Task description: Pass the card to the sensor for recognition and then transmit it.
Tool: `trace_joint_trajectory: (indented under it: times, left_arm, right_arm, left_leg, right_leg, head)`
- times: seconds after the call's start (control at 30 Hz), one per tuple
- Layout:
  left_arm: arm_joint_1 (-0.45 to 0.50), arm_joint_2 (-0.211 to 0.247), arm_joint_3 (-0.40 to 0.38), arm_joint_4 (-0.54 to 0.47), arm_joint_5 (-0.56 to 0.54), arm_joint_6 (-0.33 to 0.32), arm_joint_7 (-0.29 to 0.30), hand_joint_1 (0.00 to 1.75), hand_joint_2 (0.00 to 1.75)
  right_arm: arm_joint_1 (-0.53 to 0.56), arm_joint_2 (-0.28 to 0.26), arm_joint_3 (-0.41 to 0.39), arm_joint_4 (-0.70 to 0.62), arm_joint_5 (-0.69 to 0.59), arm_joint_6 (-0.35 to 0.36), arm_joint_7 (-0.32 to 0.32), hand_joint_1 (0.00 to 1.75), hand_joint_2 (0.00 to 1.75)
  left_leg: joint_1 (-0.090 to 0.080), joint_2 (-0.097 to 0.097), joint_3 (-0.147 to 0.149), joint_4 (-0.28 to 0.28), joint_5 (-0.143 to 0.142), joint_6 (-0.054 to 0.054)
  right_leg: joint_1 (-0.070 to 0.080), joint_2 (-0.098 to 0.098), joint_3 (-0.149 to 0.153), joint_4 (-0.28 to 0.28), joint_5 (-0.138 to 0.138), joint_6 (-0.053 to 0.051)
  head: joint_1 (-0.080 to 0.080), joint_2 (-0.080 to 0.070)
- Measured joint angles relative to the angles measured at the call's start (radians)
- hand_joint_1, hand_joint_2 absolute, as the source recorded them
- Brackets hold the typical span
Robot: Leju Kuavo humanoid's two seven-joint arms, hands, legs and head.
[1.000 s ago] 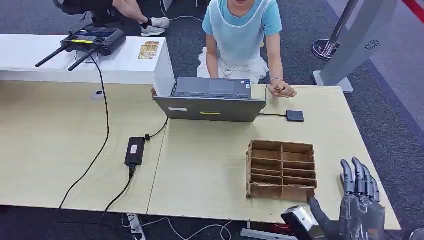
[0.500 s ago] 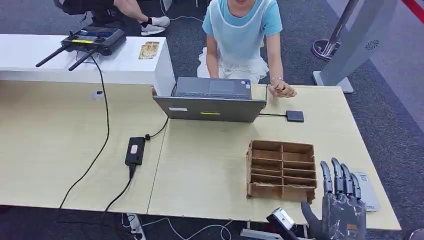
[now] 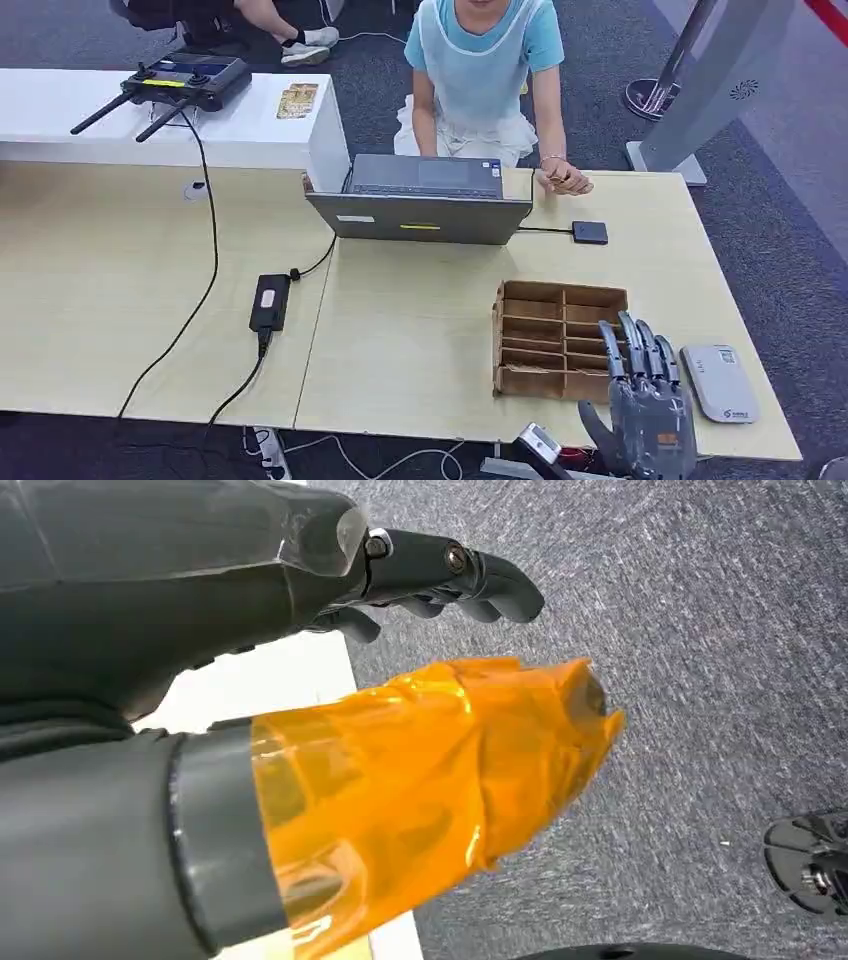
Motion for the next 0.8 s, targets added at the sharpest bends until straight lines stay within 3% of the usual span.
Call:
trace_joint_trajectory:
  times: [0.33,0.8]
  left_arm:
    - [0.0,0.002,0.0,0.0,-0.011,-0.001,-0.009,0.0,0.0]
    - [0.0,0.002,0.0,0.0,-0.026,-0.002,-0.011,0.0,0.0]
  right_arm:
    - [-0.031,-0.006,0.011,0.069,-0.008,0.003,-0.051,0.0,1.75]
    - [-0.053,0.018,-0.056,0.153,-0.056,0.02,-0.132,0.0,1.75]
  left_leg:
    - [0.0,0.0,0.0,0.0,0.0,0.0]
    - [0.0,0.0,0.0,0.0,0.0,0.0]
  right_leg:
    - [0.0,0.0,0.0,0.0,0.0,0.0]
    - [0.0,0.0,0.0,0.0,0.0,0.0]
  head:
    - [0.0,0.0]
    - [0.0,0.0]
